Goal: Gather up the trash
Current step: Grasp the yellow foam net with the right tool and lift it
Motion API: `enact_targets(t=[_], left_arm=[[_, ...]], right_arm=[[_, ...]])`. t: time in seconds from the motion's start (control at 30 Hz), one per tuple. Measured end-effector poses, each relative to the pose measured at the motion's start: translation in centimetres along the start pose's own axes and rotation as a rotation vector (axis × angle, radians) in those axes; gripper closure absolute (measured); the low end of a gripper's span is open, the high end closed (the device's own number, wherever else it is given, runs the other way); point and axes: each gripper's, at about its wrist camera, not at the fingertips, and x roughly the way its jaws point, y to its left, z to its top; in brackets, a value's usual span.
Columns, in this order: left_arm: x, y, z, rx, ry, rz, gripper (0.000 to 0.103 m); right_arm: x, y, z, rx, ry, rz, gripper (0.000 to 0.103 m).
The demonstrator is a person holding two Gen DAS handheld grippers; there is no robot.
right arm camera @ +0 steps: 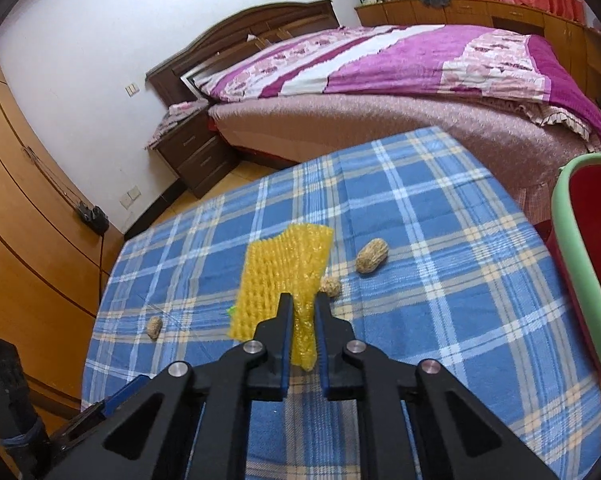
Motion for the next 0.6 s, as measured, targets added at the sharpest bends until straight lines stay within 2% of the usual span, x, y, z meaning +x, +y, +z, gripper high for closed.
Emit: enact_targets(t=[0.4,0.53,0.6], left_arm=[[-0.4,-1.9,-0.2,0.053,0.009,-0.021,0.062],[-0.4,-3.1,-0.2,0.088,0.012,-0.031,0.044],[-0.4,-3.8,-0.2,0.107,0.009,-0.038,0.043]], right_arm=[[-5.6,-1.5,-0.2,0.025,-0.102,0.035,0.092],[-7.6,-2.7,-0.3,0.040,-0.132,0.023,0.092],[-8.5,-3.3,-0.5,0.048,-0.143,0.016,0.092]])
